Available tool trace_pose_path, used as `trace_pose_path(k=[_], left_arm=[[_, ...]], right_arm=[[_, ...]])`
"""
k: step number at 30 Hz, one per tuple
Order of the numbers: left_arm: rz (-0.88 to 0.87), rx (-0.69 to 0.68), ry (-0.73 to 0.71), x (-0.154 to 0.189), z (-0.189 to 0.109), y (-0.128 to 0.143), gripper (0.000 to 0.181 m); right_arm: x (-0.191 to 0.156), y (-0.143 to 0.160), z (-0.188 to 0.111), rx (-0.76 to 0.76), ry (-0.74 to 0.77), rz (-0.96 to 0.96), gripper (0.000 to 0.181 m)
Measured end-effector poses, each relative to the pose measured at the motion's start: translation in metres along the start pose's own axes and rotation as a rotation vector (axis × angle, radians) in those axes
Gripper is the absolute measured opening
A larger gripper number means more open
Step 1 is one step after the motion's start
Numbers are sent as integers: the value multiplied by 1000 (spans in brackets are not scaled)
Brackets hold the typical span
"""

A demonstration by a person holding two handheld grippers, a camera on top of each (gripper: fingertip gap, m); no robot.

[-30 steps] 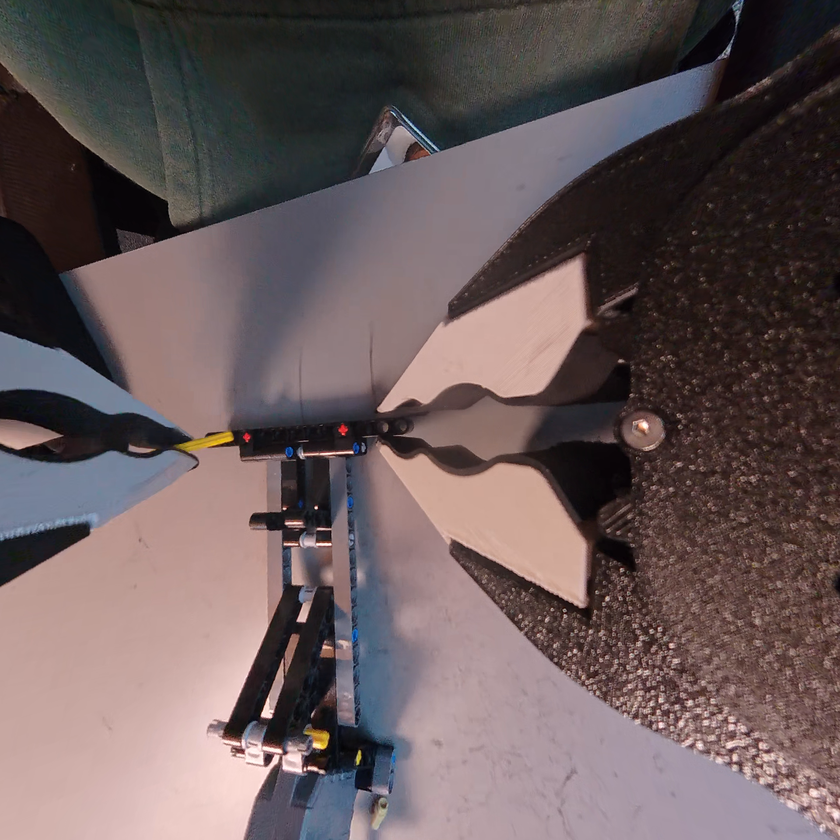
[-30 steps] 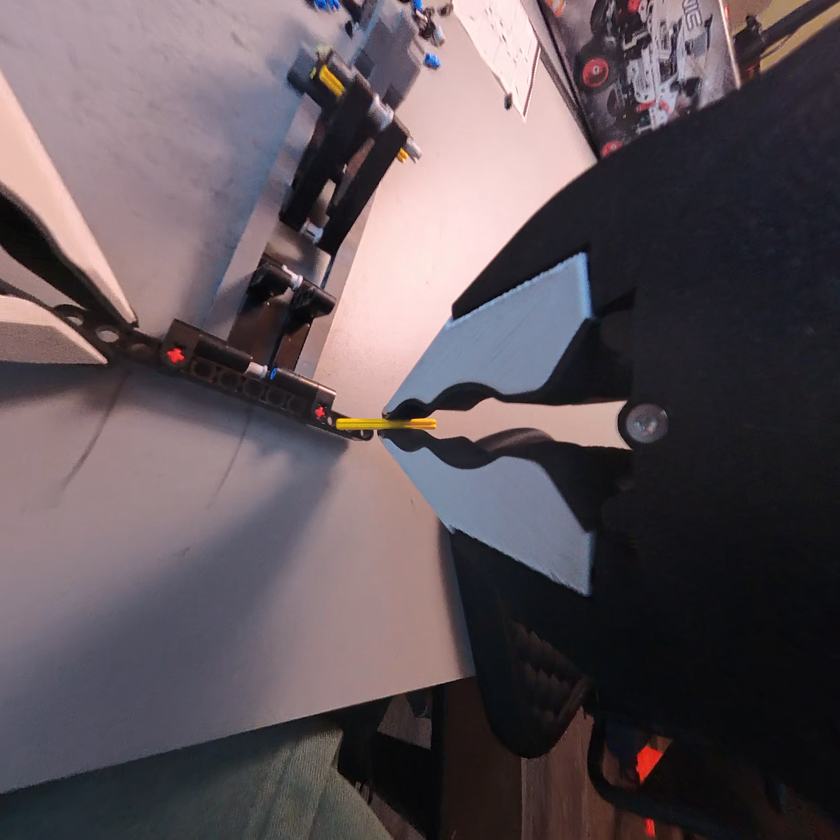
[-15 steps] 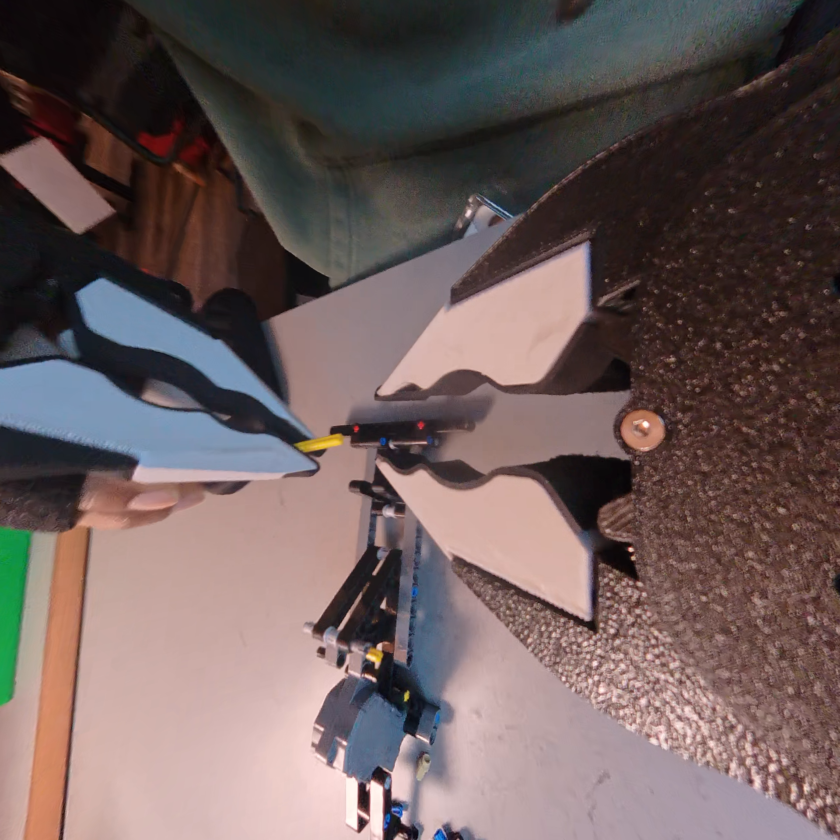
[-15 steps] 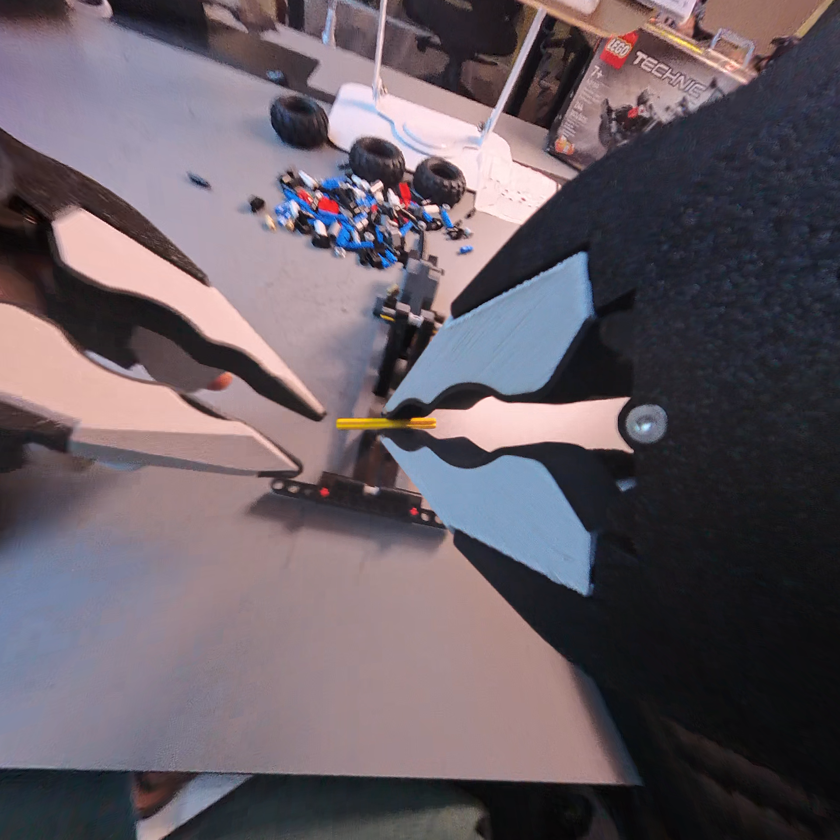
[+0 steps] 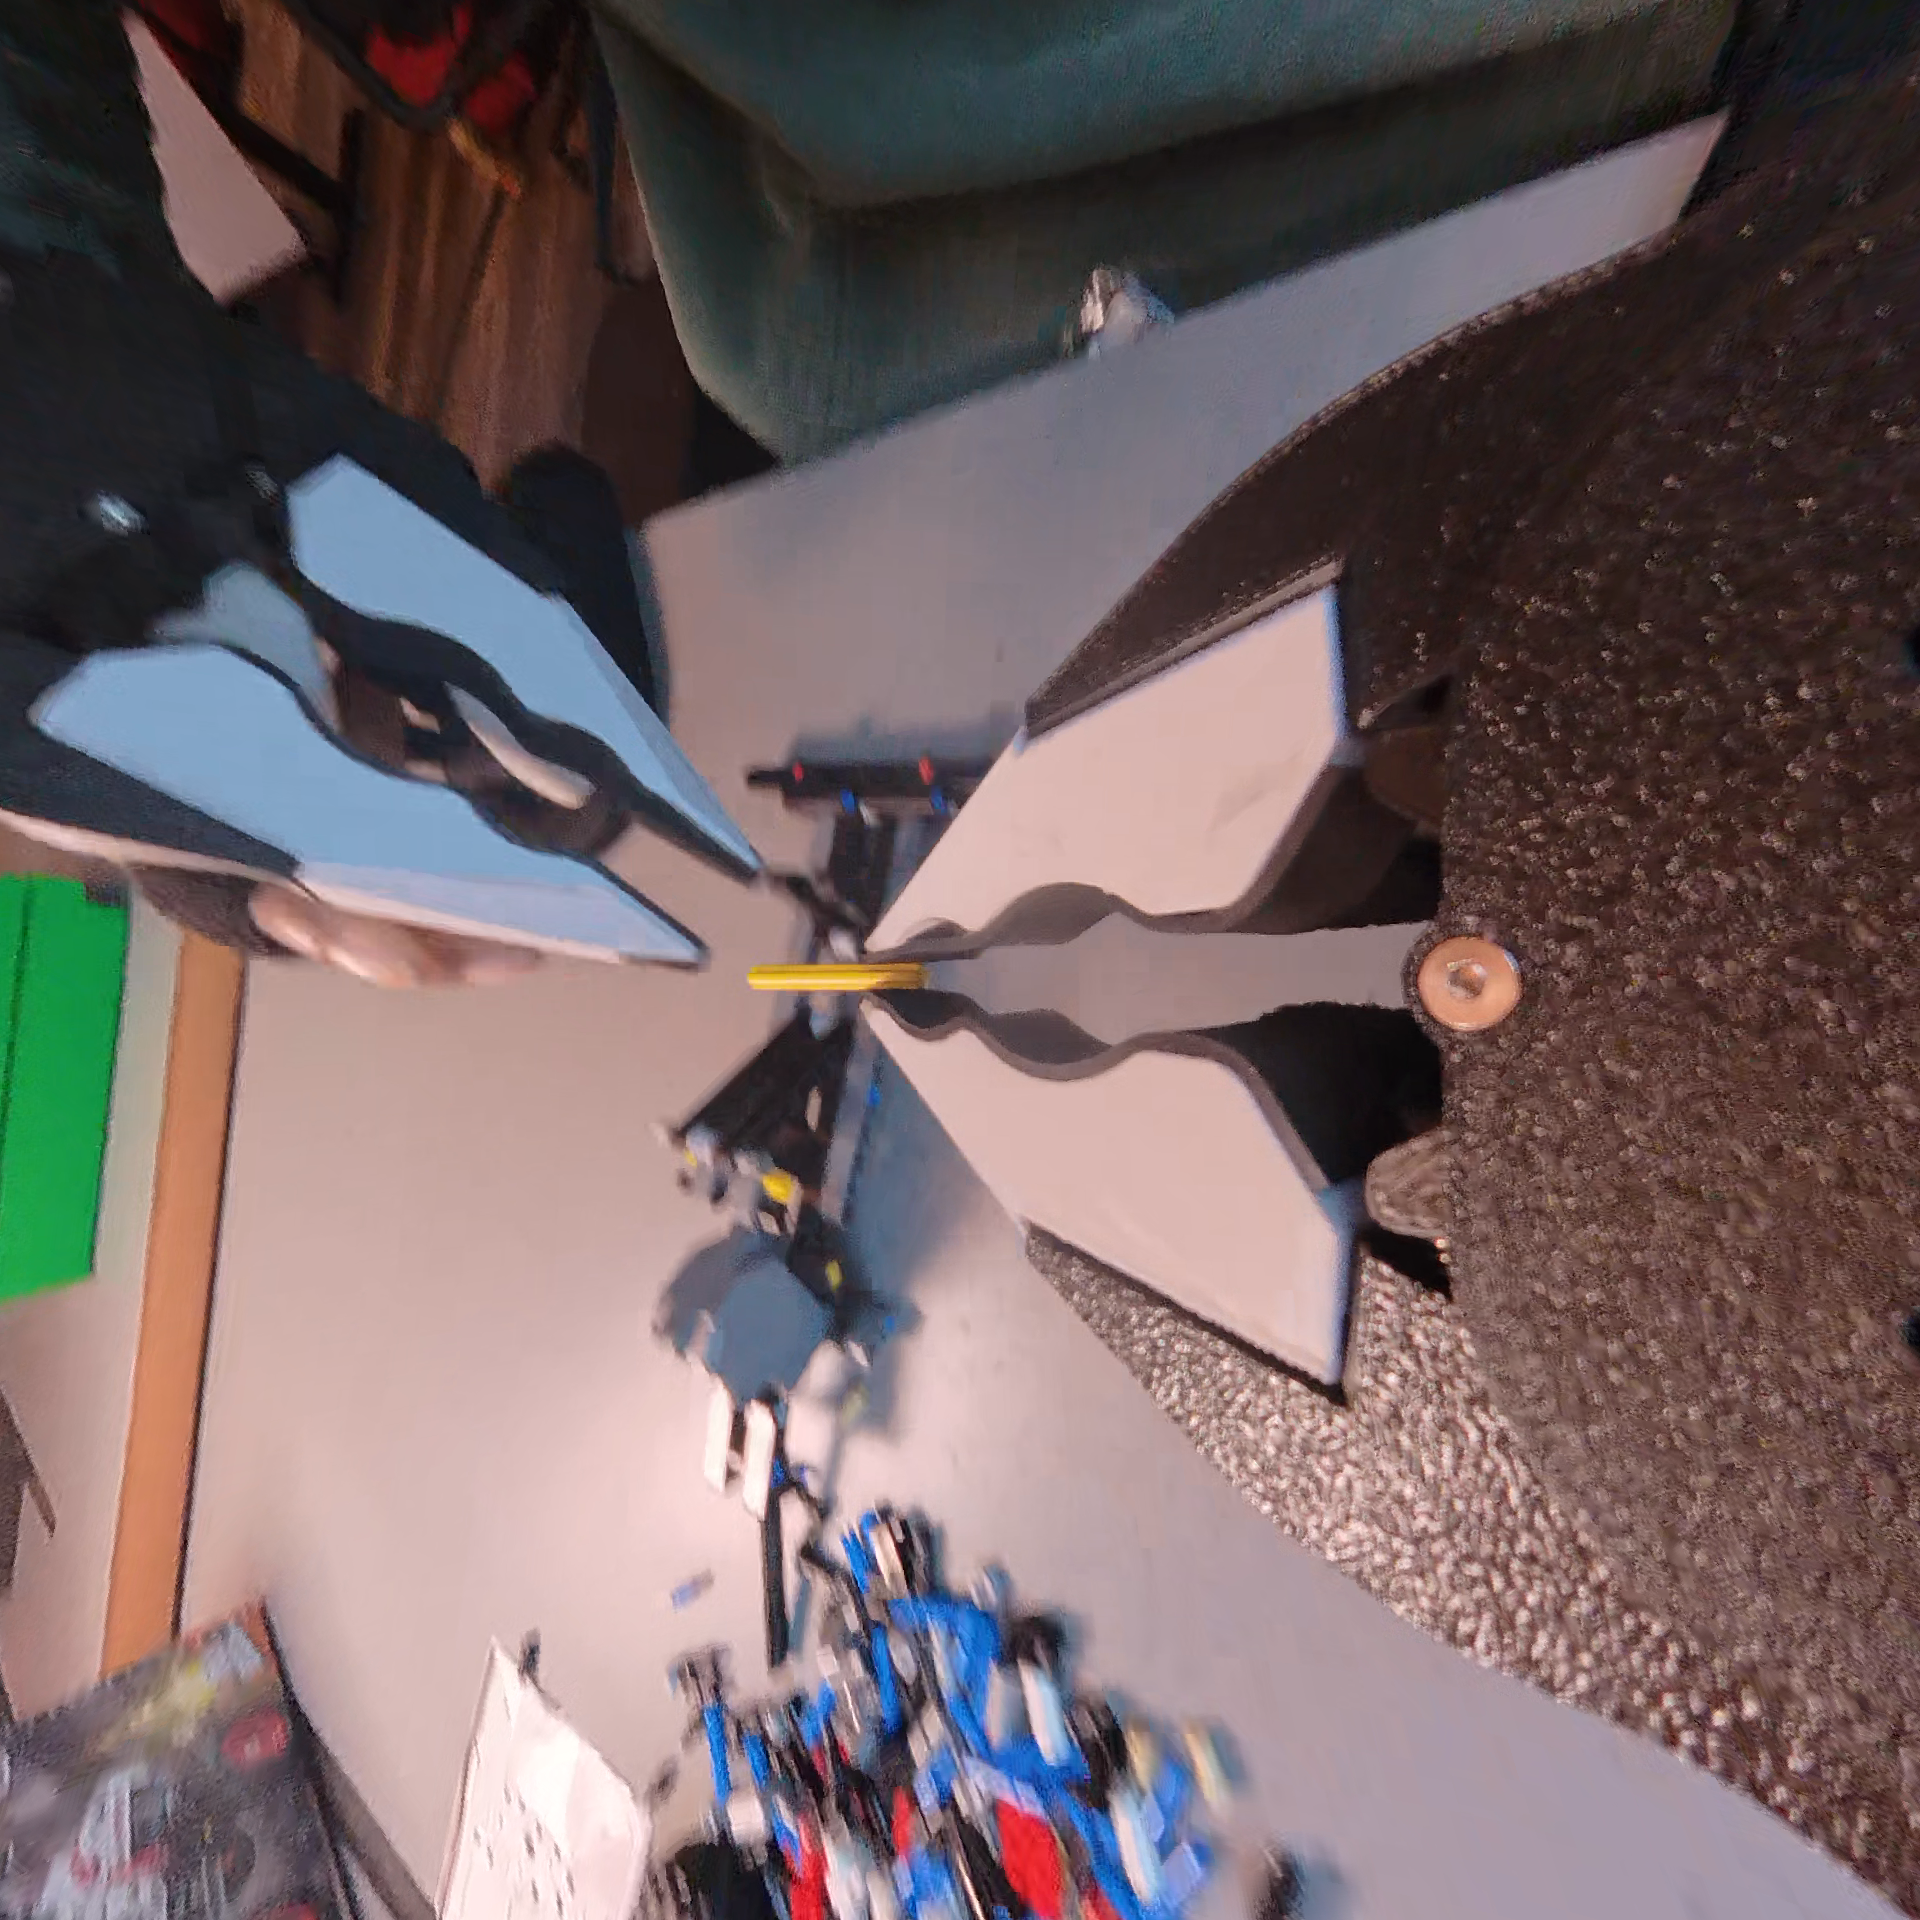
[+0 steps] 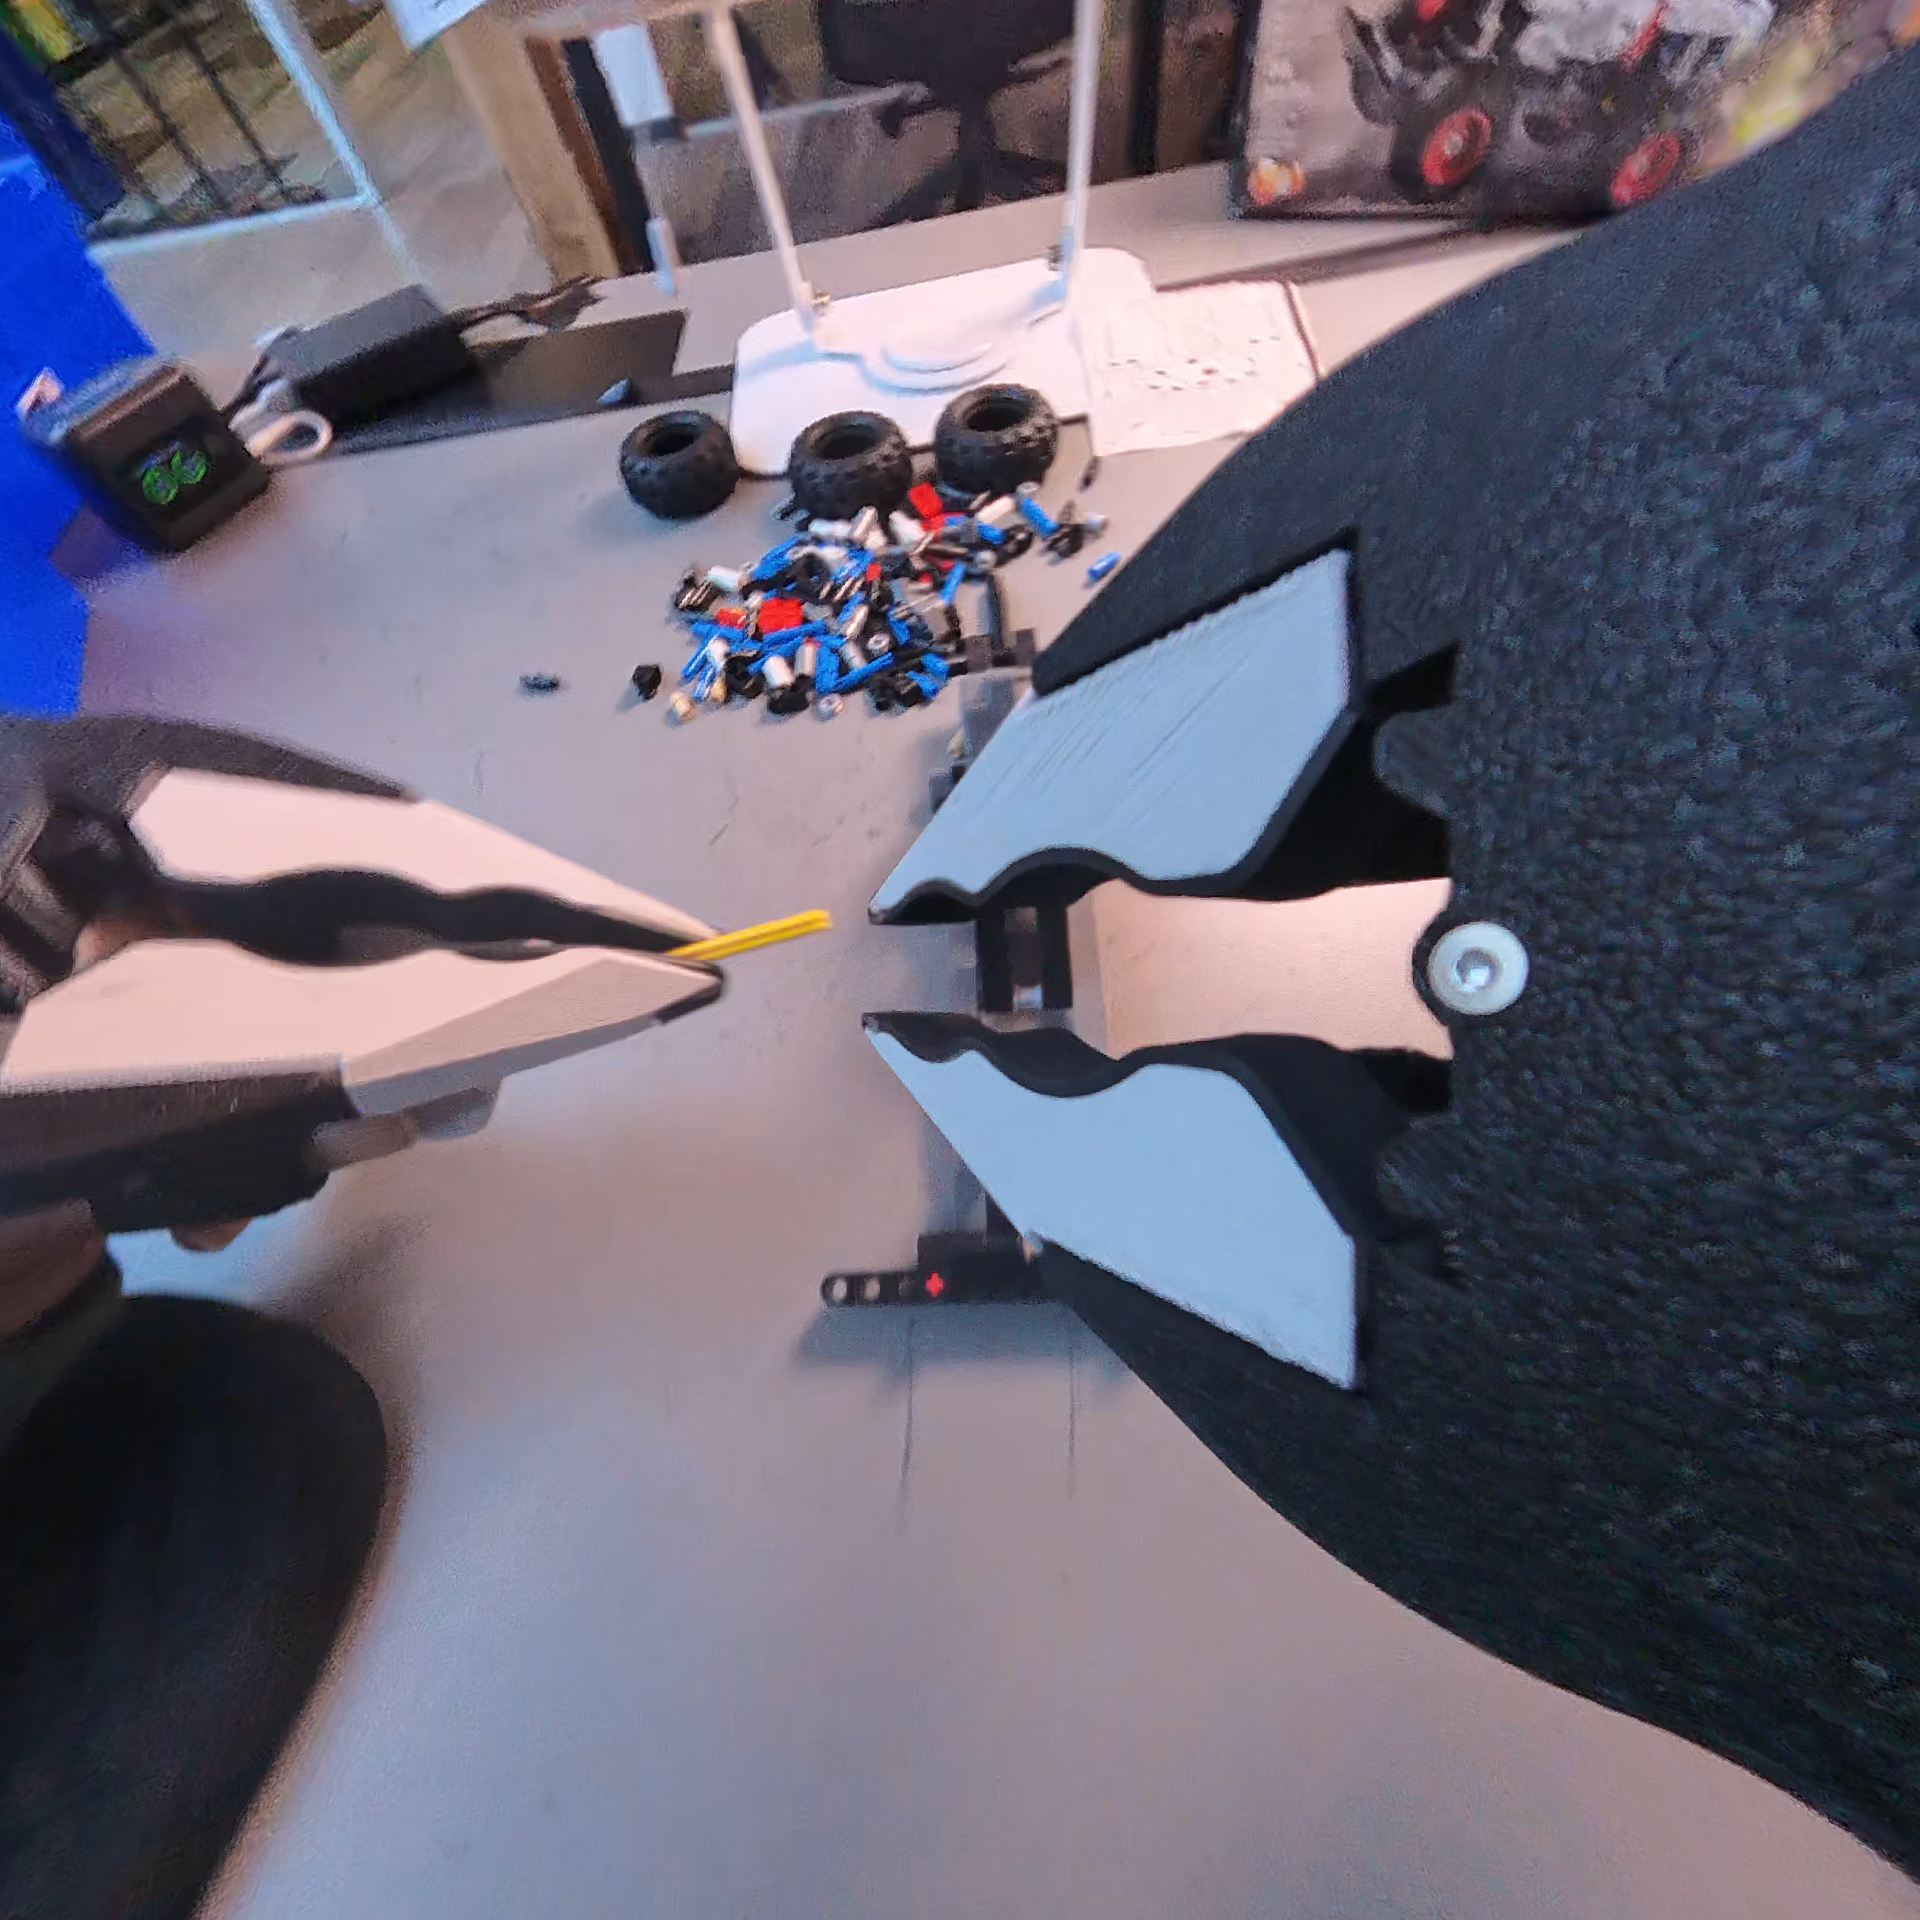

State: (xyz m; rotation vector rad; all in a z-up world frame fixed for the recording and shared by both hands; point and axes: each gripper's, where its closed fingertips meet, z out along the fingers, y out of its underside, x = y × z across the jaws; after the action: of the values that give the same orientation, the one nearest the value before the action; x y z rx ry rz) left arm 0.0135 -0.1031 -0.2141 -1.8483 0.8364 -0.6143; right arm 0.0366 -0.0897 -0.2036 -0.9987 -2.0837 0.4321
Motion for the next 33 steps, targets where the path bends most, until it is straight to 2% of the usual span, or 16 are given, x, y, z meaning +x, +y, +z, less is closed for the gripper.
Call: trace_pose_path(k=[3,6,9,15,19,21,22,25,29,33], left_arm=[[35,-114,-224,-49,-16,23,4],[17,-218,-361,-84,-32,51,4],[-12,-309,-468,-109,-45,75,4],[-35,-344,-593,-132,-64,84,4],[14,-356,-650,-146,-65,82,8],[24,-350,-727,-157,-68,79,61],[21,-315,-743,-159,-70,74,71],[-9,-165,-745,-154,-75,52,74],[-24,-92,-741,-144,-77,35,80],[-42,-27,-720,-130,-73,13,79]], right_arm=[[26,18,-9,48,63,152,20],[46,44,-18,94,108,312,23],[56,68,-24,139,130,436,24],[55,89,-20,206,119,512,23],[62,85,-17,257,120,508,22],[66,85,-16,274,124,514,22],[68,85,-15,282,130,516,22],[73,86,-15,312,139,534,22],[79,84,-16,342,138,533,23],[69,77,-7,316,-1,481,33]])
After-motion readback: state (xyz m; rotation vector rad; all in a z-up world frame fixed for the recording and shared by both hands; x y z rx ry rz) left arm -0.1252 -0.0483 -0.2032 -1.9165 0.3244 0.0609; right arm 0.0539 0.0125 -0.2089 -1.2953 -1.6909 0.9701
